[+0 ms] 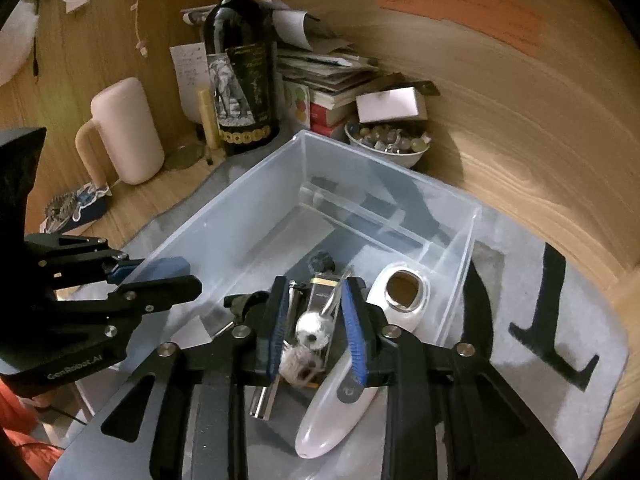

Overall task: Organize rigid objects
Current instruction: 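Carry the keys into the clear box and open the right gripper, then grasp the small black cap on the rug with the right gripper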

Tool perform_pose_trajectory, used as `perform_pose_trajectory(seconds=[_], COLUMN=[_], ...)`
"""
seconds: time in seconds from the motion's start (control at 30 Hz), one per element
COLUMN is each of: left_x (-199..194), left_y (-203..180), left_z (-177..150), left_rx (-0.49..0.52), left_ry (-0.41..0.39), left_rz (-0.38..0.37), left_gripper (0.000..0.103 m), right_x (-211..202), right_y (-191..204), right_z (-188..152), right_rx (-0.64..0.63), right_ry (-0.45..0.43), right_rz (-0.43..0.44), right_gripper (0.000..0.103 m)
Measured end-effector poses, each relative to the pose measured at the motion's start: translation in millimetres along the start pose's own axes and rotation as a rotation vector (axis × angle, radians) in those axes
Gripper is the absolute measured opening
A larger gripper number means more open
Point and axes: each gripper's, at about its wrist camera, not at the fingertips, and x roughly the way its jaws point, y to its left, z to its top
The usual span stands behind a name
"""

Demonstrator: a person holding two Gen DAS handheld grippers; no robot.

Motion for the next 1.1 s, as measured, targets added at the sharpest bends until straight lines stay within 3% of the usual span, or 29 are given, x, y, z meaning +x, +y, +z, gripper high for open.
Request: perform_pose_trajectory(seconds=[0.07, 0.2, 0.27, 0.37, 0.7, 0.9, 1.1], left_x=[-0.1, 0.0, 0.1, 0.2, 0.0, -0.4, -0.7], left_y=[0.0, 0.2, 1.0, 0.6, 1.1, 0.6, -0.8], left_z=[0.0, -0.2, -0.7, -0.5, -1.8, -2.4, -2.3], left_rx=[-0.001, 0.001, 0.001, 0.002, 0.006, 0.012, 0.023], left_ry=[-0.001, -0.001, 0.000, 0.000, 0.001, 0.000, 0.001], left_rz=[0.000, 0.002, 0.001, 0.002, 0.006, 0.010, 0.019], left_gripper=[0.013, 0.013, 0.013, 0.013, 0.013, 0.013, 0.013], right_x=[-3.8, -15.4, -22.8, -39.3, -79.5, -81.4, -57.9], right_y=[-1.1, -4.8, -7.8, -15.3, -51.8, -60.8, -57.7], right_z=[0.3, 0.6, -0.3, -4.6, -42.9, -84.7, -124.8], right_rx=[0.005, 0.019, 0.030, 0.052, 0.159, 0.227, 0.307], right_ry=[-0.017, -0.053, -0.074, -0.119, -0.144, -0.076, 0.054], right_rz=[-0.008, -0.016, -0.031, -0.064, -0.171, -0.215, -0.155], right_gripper=[0.042, 0.049, 0.061, 0.066, 0.067, 0.067, 0.067])
